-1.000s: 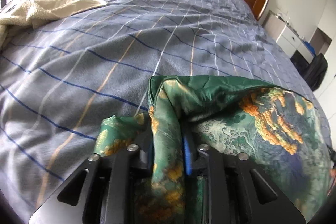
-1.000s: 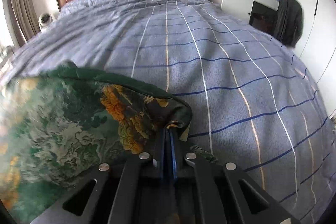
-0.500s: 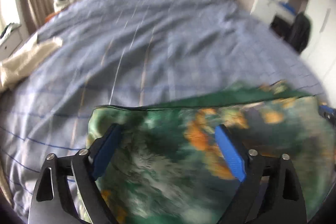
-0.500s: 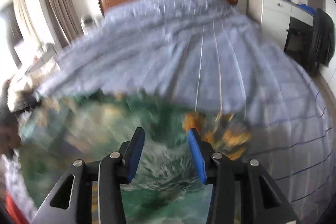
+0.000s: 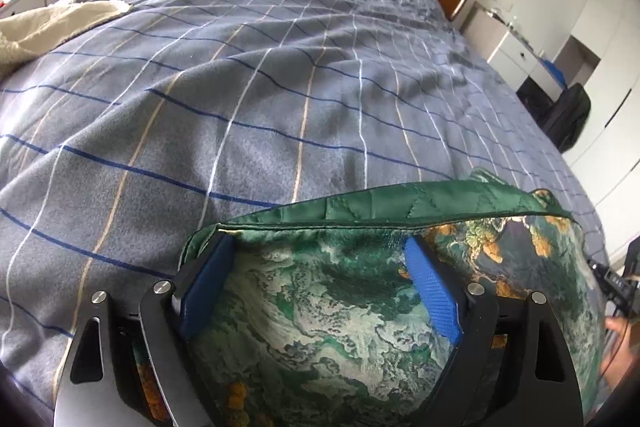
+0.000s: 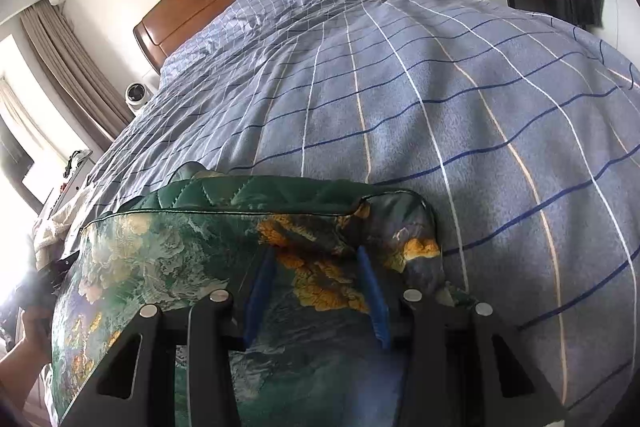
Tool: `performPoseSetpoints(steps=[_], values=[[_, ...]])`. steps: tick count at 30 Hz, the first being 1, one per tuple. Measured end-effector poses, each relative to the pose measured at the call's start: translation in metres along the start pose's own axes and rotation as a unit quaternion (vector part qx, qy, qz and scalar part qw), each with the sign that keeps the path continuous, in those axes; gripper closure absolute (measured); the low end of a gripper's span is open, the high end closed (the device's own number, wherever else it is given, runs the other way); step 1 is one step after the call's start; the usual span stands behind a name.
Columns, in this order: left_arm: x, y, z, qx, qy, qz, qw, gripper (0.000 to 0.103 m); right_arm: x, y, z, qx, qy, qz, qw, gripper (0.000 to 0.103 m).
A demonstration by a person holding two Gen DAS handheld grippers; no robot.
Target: Fold large clothes
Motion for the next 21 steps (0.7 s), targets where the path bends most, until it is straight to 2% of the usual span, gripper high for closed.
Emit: performPoseSetpoints(steps=[3, 5, 7, 9, 11, 13, 15, 16, 18, 21], values=[[0.001, -0.013, 0.016, -0.042, 0.036, -0.03, 0.998, 0.011, -0.001, 0.001, 0.0, -0.007, 0.004, 0.001, 1.0, 0.059], [0.006, -0.042, 0.031, -0.047, 0.064, -0.01, 0.9968, 0.013, 0.0, -0.004, 0.003, -0.012, 0.009, 0.004, 1.0, 0.059], [0.019, -0.087, 0.054, -0.021, 0.089, 0.037, 0.9951, 0.011, 0.0, -0.005, 0.005, -0.017, 0.014, 0.007, 1.0, 0.059], [0.034, -0.115, 0.079, 0.002, 0.119, 0.068, 0.9906, 0.005, 0.0, -0.005, 0.005, -0.017, 0.014, 0.007, 1.0, 0.059], [0.051, -0.121, 0.108, 0.03, 0.146, 0.064, 0.9867, 0.004, 0.0, -0.004, 0.004, -0.014, 0.012, 0.006, 1.0, 0.059], [0.069, -0.11, 0.145, 0.062, 0.179, 0.029, 0.9815, 0.004, 0.0, -0.004, 0.003, -0.012, 0.01, 0.004, 1.0, 0.059], [0.081, -0.089, 0.177, 0.066, 0.208, 0.008, 0.9759, 0.004, 0.0, -0.004, 0.003, -0.011, 0.009, 0.004, 1.0, 0.059], [0.085, -0.072, 0.191, 0.06, 0.22, -0.003, 0.9737, 0.004, 0.0, -0.004, 0.003, -0.012, 0.01, 0.004, 1.0, 0.059], [0.086, -0.04, 0.203, 0.044, 0.219, -0.018, 0.9746, 0.004, 0.0, -0.004, 0.003, -0.013, 0.011, 0.004, 1.0, 0.059], [0.096, 0.026, 0.194, -0.014, 0.215, -0.074, 0.9738, 0.0, -0.001, -0.003, 0.002, -0.013, 0.012, 0.004, 1.0, 0.059]])
Point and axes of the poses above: each gripper's, at about its wrist camera, not at the fingertips, and y roughly the way its jaws point, z to its right, x to its underside, the point moved 4 cm from there along y, roughly the way its jaws point, and after that the axes turned 14 degrees about -y, right-handed, at the moved point
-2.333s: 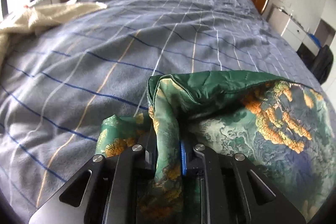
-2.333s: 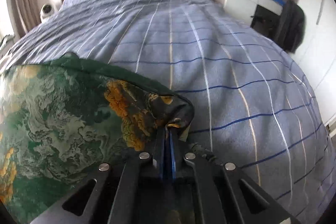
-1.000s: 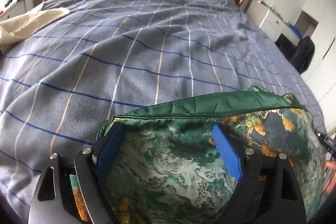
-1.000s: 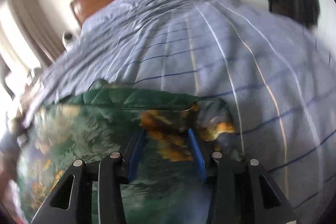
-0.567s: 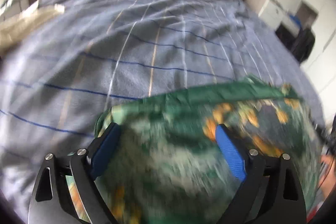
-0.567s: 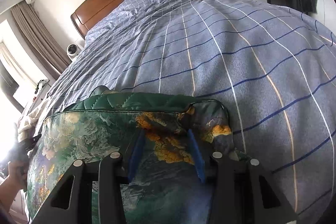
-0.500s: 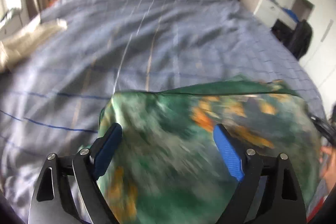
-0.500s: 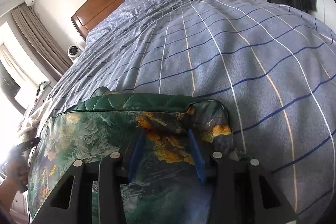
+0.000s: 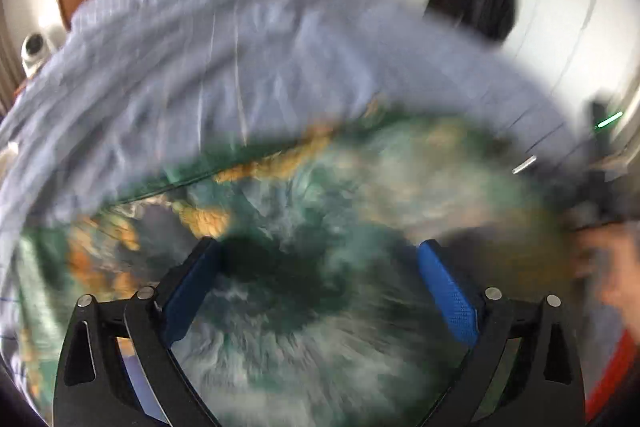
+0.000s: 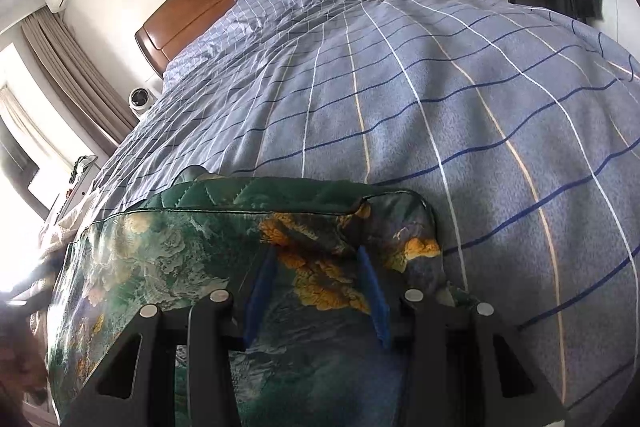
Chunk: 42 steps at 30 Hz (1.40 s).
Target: Fold large clothes
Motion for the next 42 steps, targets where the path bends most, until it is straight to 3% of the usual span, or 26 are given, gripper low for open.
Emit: performPoseSetpoints(steps=[1, 4, 8, 12, 15, 20, 24, 27, 33, 36, 38, 42], values=[[0.005, 0.015, -0.004, 0.014, -0.01, -0.014, 0.9998, 0.001, 0.0, 0.0, 0.0, -0.001, 0.001, 0.0, 1.0, 0.059], [0.005, 0.016, -0.008, 0.025, -0.021, -0.007, 0.9994, 0.001, 0.0, 0.002, 0.001, -0.003, 0.005, -0.001, 1.0, 0.059], [0.012, -0.006, -0.002, 0.002, 0.004, -0.017, 0.9998, 0.001, 0.0, 0.003, 0.001, -0.003, 0.005, -0.001, 1.0, 0.059], [0.049, -0.037, 0.013, -0.011, 0.046, -0.023, 0.9986, 0.001, 0.0, 0.004, 0.003, -0.005, 0.007, 0.001, 1.0, 0.059], [0.069, -0.036, 0.014, -0.013, 0.039, -0.008, 0.9991, 0.001, 0.001, 0.004, 0.004, -0.007, 0.008, 0.002, 1.0, 0.059], [0.067, -0.022, 0.007, 0.003, 0.018, 0.004, 0.9998, 0.001, 0.001, 0.005, 0.004, 0.003, 0.002, -0.002, 1.0, 0.059], [0.083, -0.052, 0.008, -0.015, 0.016, 0.014, 0.9997, 0.001, 0.001, 0.005, 0.002, 0.01, -0.004, -0.007, 1.0, 0.059], [0.111, -0.074, 0.01, -0.004, 0.014, 0.017, 0.9997, 0.001, 0.001, 0.004, 0.003, 0.009, -0.003, -0.007, 1.0, 0.059], [0.122, -0.05, 0.015, -0.041, 0.017, 0.017, 0.9989, 0.001, 0.0, 0.005, 0.002, 0.014, -0.007, -0.01, 1.0, 0.059], [0.12, -0.048, 0.015, -0.041, 0.019, 0.017, 0.9988, 0.001, -0.002, 0.003, 0.001, 0.025, -0.012, -0.026, 0.999, 0.059], [0.12, -0.051, 0.013, -0.033, 0.024, 0.015, 0.9991, 0.001, -0.009, -0.01, -0.002, 0.025, -0.016, -0.042, 0.999, 0.059], [0.13, -0.075, 0.011, -0.025, 0.025, 0.018, 0.9992, 0.001, -0.006, -0.088, 0.003, -0.014, 0.0, 0.02, 1.0, 0.053]])
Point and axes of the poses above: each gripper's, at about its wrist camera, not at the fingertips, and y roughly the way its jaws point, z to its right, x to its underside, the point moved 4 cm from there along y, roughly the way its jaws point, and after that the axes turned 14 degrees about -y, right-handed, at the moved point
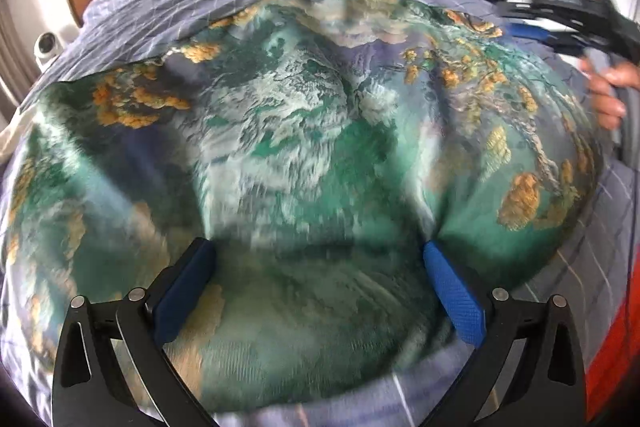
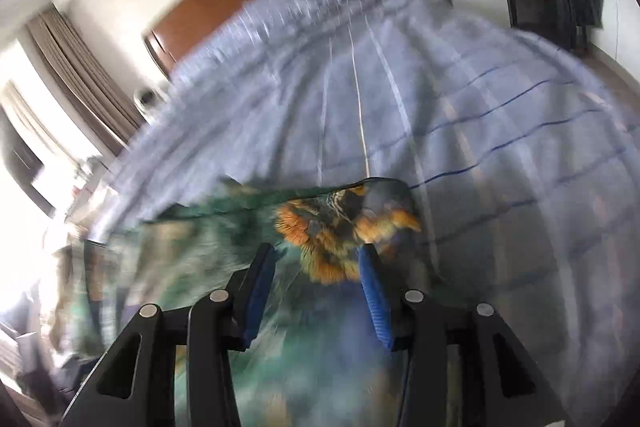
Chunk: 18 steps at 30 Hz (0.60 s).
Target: Fold large clothes
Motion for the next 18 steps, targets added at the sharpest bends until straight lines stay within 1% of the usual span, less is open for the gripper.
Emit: performPoseSetpoints(steps=[1, 3, 5, 6, 7, 9, 10, 11, 12, 13, 14, 15, 16, 17, 18], values=[[0.004, -0.007, 0.001, 0.002, 0.001, -0.001, 1.0, 0.001, 0.005, -0.017, 0.003, -0.002, 0.002, 0.006, 1.0, 0.045], [0.011, -0.017, 0.004, 0.007, 0.003, -0.002, 1.0, 0.001, 0.026, -0.055, 0.01, 0.005, -0.003, 0.014, 1.0, 0.044], [0.016, -0.031, 0.007, 0.017, -0.005, 0.009, 0.9998, 0.001, 0.062, -0.088, 0.019, 0.006, 0.003, 0.0, 1.0, 0.044], [0.015, -0.036, 0.007, 0.029, -0.014, 0.015, 0.9994, 0.001, 0.08, -0.101, 0.023, 0.005, 0.018, -0.006, 1.0, 0.043], [0.012, -0.042, 0.008, 0.048, -0.031, 0.02, 0.9981, 0.001, 0.093, -0.109, 0.023, 0.0, 0.034, -0.008, 0.999, 0.043], [0.004, -0.05, 0.01, 0.088, -0.062, 0.034, 0.9936, 0.002, 0.129, -0.127, 0.02, -0.033, 0.081, -0.009, 0.996, 0.042], [-0.003, -0.054, 0.012, 0.115, -0.077, 0.046, 0.9893, 0.002, 0.14, -0.132, 0.015, -0.046, 0.096, -0.008, 0.994, 0.041], [-0.008, -0.056, 0.016, 0.138, -0.083, 0.054, 0.9855, 0.002, 0.152, -0.134, 0.009, -0.066, 0.117, -0.006, 0.991, 0.041], [-0.012, -0.055, 0.021, 0.153, -0.082, 0.058, 0.9831, 0.002, 0.161, -0.132, 0.002, -0.089, 0.137, -0.006, 0.987, 0.04], [-0.015, -0.052, 0.03, 0.167, -0.07, 0.06, 0.9816, 0.002, 0.167, -0.126, -0.005, -0.107, 0.153, -0.009, 0.982, 0.038], [-0.016, -0.046, 0.042, 0.171, -0.051, 0.058, 0.9822, 0.002, 0.173, -0.115, -0.012, -0.13, 0.174, -0.017, 0.976, 0.038], [-0.013, -0.039, 0.05, 0.168, -0.033, 0.055, 0.9837, 0.002, 0.175, -0.102, -0.017, -0.141, 0.189, -0.024, 0.972, 0.038], [-0.009, -0.031, 0.057, 0.163, -0.016, 0.049, 0.9853, 0.002, 0.174, -0.09, -0.019, -0.139, 0.194, -0.03, 0.971, 0.038], [-0.003, -0.019, 0.066, 0.154, 0.003, 0.037, 0.9874, 0.002, 0.172, -0.077, -0.021, -0.126, 0.198, -0.032, 0.971, 0.038], [0.002, -0.012, 0.07, 0.148, 0.012, 0.033, 0.9883, 0.002, 0.17, -0.071, -0.021, -0.118, 0.2, -0.028, 0.972, 0.038]])
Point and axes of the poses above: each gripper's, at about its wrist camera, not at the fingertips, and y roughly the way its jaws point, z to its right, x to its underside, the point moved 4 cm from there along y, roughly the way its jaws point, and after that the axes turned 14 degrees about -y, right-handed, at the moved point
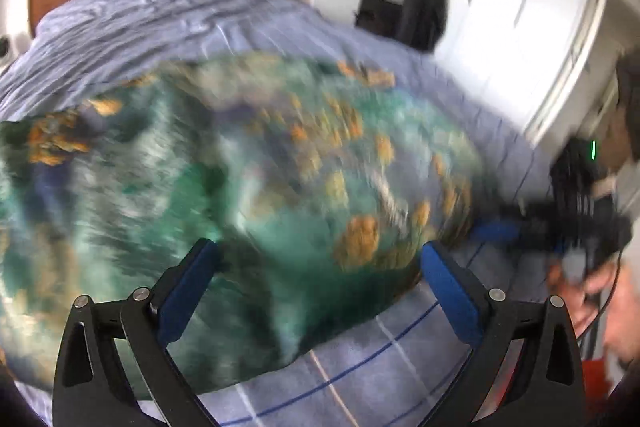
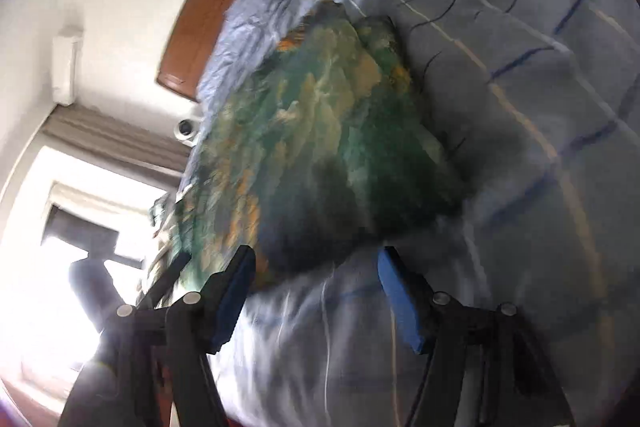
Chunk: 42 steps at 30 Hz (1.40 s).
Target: Fold large clothes
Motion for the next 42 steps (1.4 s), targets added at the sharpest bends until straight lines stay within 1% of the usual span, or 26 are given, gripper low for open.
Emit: performPoseSetpoints(steps=[2, 5, 7, 8, 11, 12, 13, 14, 16, 19, 22, 23, 26, 27, 30, 31, 32, 33, 34, 36, 37, 38, 39, 40, 41, 42], values=[[0.009, 0.009, 0.003, -0.009, 0.018, -0.005, 0.9998, 0.002, -0.007, 0.013, 0.008, 0.016, 0.035, 0.022, 0.999, 0.033], [0.014, 0.019, 0.003, -0.015, 0.032, -0.023, 0.9991, 0.001, -0.008, 0.011, 0.025, 0.016, 0.131, 0.08, 0.988, 0.033], [0.014, 0.021, 0.003, -0.016, 0.043, -0.028, 0.9985, 0.001, -0.009, 0.011, 0.031, 0.02, 0.153, 0.099, 0.983, 0.035], [0.014, 0.02, 0.004, -0.016, 0.049, -0.03, 0.9982, 0.001, -0.011, 0.01, 0.029, 0.026, 0.143, 0.105, 0.984, 0.048], [0.009, 0.007, 0.001, -0.009, 0.039, -0.044, 0.9983, 0.003, -0.016, -0.001, 0.008, 0.062, 0.058, 0.117, 0.989, 0.067], [0.005, -0.001, -0.003, -0.005, 0.024, -0.048, 0.9985, 0.004, -0.016, -0.007, -0.004, 0.071, 0.026, 0.122, 0.99, 0.068], [-0.005, -0.013, -0.009, 0.006, -0.008, -0.051, 0.9987, 0.01, -0.017, -0.013, -0.014, 0.079, -0.002, 0.125, 0.989, 0.07], [-0.017, -0.026, -0.015, 0.015, -0.039, -0.048, 0.998, 0.01, -0.019, -0.02, -0.029, 0.089, -0.041, 0.129, 0.987, 0.071], [-0.045, -0.049, -0.018, 0.029, -0.068, -0.033, 0.9967, 0.01, -0.021, -0.03, -0.057, 0.107, -0.109, 0.137, 0.979, 0.071], [-0.087, -0.084, 0.002, 0.046, -0.043, -0.016, 0.9979, 0.009, -0.022, -0.039, -0.103, 0.135, -0.208, 0.149, 0.957, 0.071], [-0.115, -0.103, 0.033, 0.069, -0.003, -0.029, 0.9972, 0.008, -0.017, -0.037, -0.149, 0.163, -0.3, 0.157, 0.927, 0.071], [-0.121, -0.106, 0.04, 0.072, 0.007, -0.033, 0.9968, 0.007, -0.013, -0.035, -0.165, 0.172, -0.334, 0.159, 0.913, 0.071], [-0.133, -0.104, 0.062, 0.065, 0.041, -0.058, 0.9953, 0.007, -0.004, -0.028, -0.198, 0.191, -0.403, 0.155, 0.881, 0.071], [-0.136, -0.101, 0.068, 0.059, 0.053, -0.068, 0.9945, 0.007, 0.001, -0.026, -0.207, 0.197, -0.422, 0.153, 0.872, 0.071], [-0.137, -0.091, 0.075, 0.038, 0.075, -0.098, 0.9917, 0.007, 0.019, -0.014, -0.234, 0.215, -0.493, 0.142, 0.831, 0.071], [-0.135, -0.086, 0.076, 0.027, 0.08, -0.109, 0.9904, 0.007, 0.024, -0.011, -0.241, 0.218, -0.51, 0.139, 0.82, 0.071], [-0.136, -0.08, 0.076, 0.011, 0.088, -0.12, 0.9889, 0.007, 0.031, -0.005, -0.248, 0.222, -0.532, 0.136, 0.806, 0.071], [-0.137, -0.072, 0.073, -0.013, 0.096, -0.128, 0.987, 0.006, 0.041, 0.001, -0.258, 0.227, -0.562, 0.135, 0.784, 0.071], [-0.136, -0.069, 0.068, -0.034, 0.104, -0.13, 0.9854, 0.006, 0.048, 0.006, -0.266, 0.23, -0.579, 0.134, 0.771, 0.071], [-0.131, -0.059, 0.059, -0.093, 0.13, -0.131, 0.9785, 0.006, 0.065, 0.015, -0.28, 0.233, -0.617, 0.132, 0.74, 0.071], [-0.129, -0.058, 0.052, -0.112, 0.134, -0.126, 0.9765, 0.017, 0.068, 0.016, -0.282, 0.233, -0.628, 0.131, 0.731, 0.071], [-0.129, -0.058, 0.046, -0.122, 0.13, -0.122, 0.9765, 0.051, 0.072, 0.017, -0.286, 0.23, -0.638, 0.131, 0.723, 0.071], [-0.128, -0.058, 0.035, -0.118, 0.112, -0.125, 0.9787, 0.061, 0.076, 0.018, -0.288, 0.227, -0.642, 0.13, 0.721, 0.071], [-0.129, -0.061, 0.024, -0.099, 0.085, -0.131, 0.9828, 0.067, 0.071, 0.024, -0.29, 0.225, -0.64, 0.128, 0.723, 0.071], [-0.131, -0.067, 0.012, -0.086, 0.067, -0.13, 0.9855, 0.071, 0.07, 0.024, -0.289, 0.212, -0.634, 0.121, 0.734, 0.065], [-0.133, -0.073, 0.004, -0.081, 0.058, -0.126, 0.987, 0.071, 0.068, 0.021, -0.288, 0.194, -0.622, 0.115, 0.749, 0.061]])
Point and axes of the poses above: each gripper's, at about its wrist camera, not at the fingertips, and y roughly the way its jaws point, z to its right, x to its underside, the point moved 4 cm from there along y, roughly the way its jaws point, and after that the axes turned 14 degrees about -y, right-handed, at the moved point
